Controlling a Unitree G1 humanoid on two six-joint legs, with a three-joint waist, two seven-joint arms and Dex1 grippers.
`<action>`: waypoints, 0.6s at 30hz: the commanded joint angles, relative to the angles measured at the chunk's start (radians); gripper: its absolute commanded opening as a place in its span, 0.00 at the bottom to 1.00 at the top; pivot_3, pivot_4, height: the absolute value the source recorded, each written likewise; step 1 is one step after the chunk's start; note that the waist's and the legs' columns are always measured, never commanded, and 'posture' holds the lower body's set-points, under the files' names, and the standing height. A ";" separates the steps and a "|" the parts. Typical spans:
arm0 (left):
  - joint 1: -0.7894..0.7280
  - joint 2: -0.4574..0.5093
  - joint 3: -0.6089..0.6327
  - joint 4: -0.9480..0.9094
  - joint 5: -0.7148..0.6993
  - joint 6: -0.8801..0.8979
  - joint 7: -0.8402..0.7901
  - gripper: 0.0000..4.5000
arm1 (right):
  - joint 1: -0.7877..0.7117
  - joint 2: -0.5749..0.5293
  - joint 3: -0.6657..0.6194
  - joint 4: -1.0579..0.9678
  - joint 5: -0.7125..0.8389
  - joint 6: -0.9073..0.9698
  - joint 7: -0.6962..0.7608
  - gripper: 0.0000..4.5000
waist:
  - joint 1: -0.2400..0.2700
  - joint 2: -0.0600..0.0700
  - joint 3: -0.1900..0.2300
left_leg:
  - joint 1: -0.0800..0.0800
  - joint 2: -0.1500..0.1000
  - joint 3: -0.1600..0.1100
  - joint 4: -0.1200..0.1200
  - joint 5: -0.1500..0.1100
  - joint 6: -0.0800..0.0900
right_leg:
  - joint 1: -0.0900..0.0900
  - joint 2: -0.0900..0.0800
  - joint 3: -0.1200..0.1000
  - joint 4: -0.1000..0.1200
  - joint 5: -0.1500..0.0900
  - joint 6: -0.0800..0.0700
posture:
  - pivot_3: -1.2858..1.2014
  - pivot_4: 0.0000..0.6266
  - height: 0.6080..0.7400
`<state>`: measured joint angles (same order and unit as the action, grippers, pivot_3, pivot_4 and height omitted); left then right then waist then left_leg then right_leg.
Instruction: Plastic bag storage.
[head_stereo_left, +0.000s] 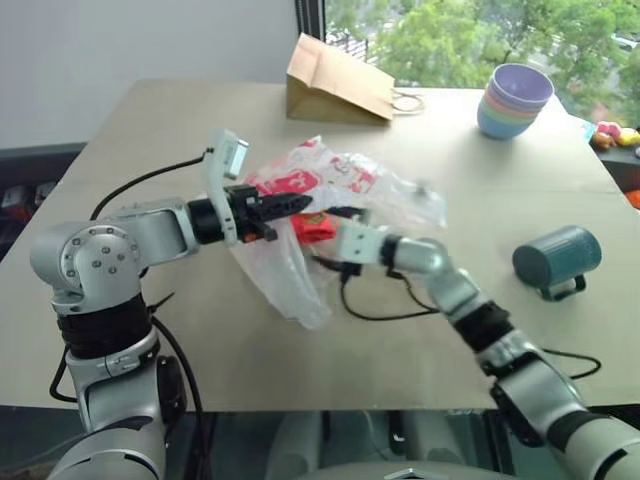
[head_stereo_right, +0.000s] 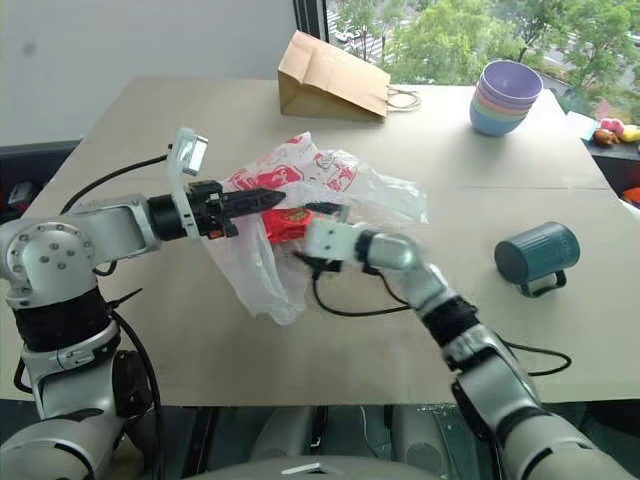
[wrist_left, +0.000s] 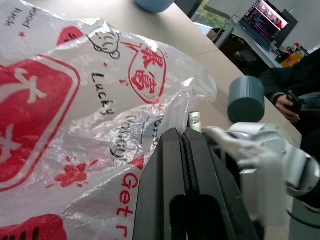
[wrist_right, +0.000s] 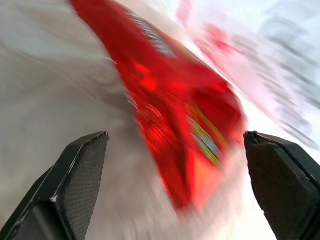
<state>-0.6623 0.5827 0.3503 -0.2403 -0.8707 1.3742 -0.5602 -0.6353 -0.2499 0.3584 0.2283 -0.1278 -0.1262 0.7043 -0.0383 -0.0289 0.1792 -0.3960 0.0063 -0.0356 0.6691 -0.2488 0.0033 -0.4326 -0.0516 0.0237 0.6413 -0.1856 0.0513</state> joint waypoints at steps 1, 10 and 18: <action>0.001 -0.011 -0.014 0.003 0.018 -0.086 0.004 0.00 | 0.097 -0.078 -0.156 -0.416 0.178 0.278 0.039 1.00 | 0.001 0.000 0.000 | 0.000 0.000 0.000 0.000 0.000 0.000 | 0.000 0.001 0.000 0.000 0.000 0.000 | 0.52 0.24 1.00; -0.007 -0.068 -0.093 0.009 0.051 -0.186 0.026 0.00 | 0.437 -0.207 -0.583 -1.116 0.430 1.032 -0.133 1.00 | 0.014 0.000 0.000 | -0.001 0.001 0.001 0.000 0.000 0.000 | 0.000 0.001 0.000 -0.001 -0.001 0.000 | 0.52 0.24 1.00; -0.029 -0.096 -0.156 0.042 0.076 -0.232 0.020 0.00 | 0.781 -0.310 -0.865 -1.242 0.405 1.366 -0.184 1.00 | 0.022 0.001 -0.001 | -0.001 0.001 0.004 0.000 0.000 0.001 | 0.001 0.001 0.001 -0.004 -0.006 0.001 | 0.52 0.24 1.00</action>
<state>-0.6665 0.4871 0.1969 -0.1828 -0.7883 1.1626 -0.5374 0.1521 -0.5460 -0.4751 -0.9889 0.2731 1.2223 0.5309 -0.0165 -0.0284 0.1787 -0.3957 0.0082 -0.0311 0.6694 -0.2489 0.0040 -0.4313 -0.0501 0.0258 0.6372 -0.1915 0.0521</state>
